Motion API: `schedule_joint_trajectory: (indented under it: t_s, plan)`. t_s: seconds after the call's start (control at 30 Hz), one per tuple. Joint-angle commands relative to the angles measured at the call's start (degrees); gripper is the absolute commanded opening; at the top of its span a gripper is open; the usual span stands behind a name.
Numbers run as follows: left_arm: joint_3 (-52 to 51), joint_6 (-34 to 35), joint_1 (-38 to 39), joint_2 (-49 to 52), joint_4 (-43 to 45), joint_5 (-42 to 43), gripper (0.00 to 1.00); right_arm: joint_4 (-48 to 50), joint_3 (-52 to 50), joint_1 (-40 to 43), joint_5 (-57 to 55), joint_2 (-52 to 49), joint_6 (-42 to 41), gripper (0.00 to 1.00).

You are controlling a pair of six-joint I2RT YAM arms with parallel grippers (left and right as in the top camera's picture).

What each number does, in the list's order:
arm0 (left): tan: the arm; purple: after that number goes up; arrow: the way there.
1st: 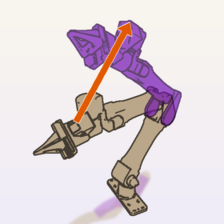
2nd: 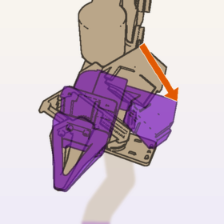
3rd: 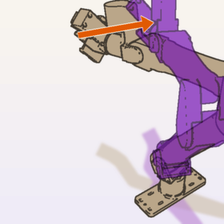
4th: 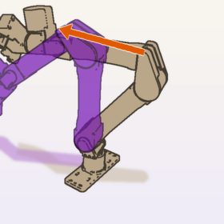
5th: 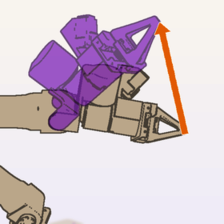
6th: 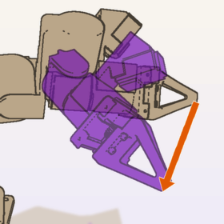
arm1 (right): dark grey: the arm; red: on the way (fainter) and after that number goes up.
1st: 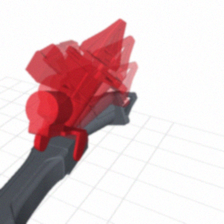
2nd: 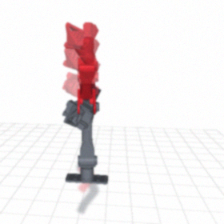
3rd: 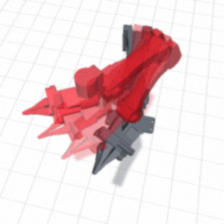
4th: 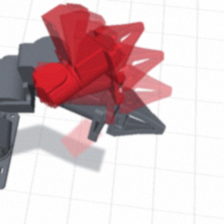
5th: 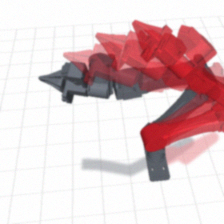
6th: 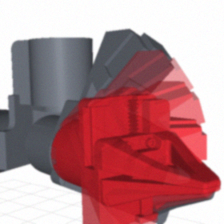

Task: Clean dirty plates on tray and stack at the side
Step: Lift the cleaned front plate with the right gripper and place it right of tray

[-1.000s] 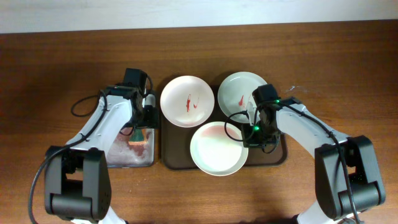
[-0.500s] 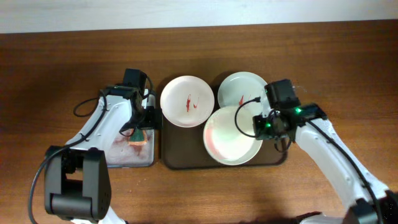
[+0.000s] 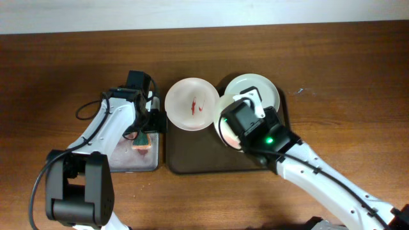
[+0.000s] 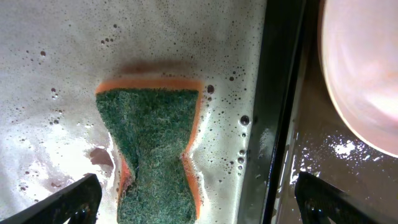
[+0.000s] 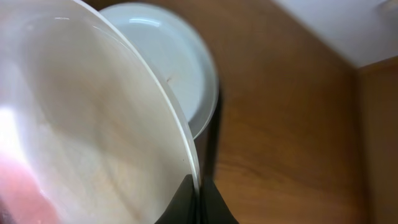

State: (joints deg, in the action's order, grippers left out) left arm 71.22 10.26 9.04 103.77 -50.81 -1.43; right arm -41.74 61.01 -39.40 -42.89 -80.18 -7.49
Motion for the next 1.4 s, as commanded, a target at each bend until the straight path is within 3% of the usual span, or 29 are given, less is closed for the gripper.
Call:
schedule_joint_trajectory:
  t_s: [0.0,0.8,0.87,1.03,1.27,1.37]
  plan:
    - [0.72,-0.09,0.07,-0.07,-0.04,0.63,0.98,0.59,1.46,-4.42,-14.88,1.07,-0.42,0.04]
    - [0.72,-0.09,0.07,-0.07,-0.04,0.63,0.98,1.77,1.46,-6.27,-19.63,1.07,-0.44,0.04]
    - [0.72,-0.09,0.07,-0.07,-0.11,0.63,0.98,1.6,1.46,-4.72,-12.48,1.07,-3.39,0.04]
    - [0.72,-0.09,0.07,-0.07,-0.52,0.63,0.98,-0.02,1.46,7.45,6.69,1.07,-13.05,0.04]
    - [0.72,-0.09,0.07,-0.07,-0.52,0.63,0.98,-1.79,1.44,41.57,33.51,1.07,-15.54,0.04]
    - [0.72,-0.09,0.07,-0.07,-0.5,0.63,0.98,-1.79,1.4,55.3,40.0,0.04,-15.5,0.04]
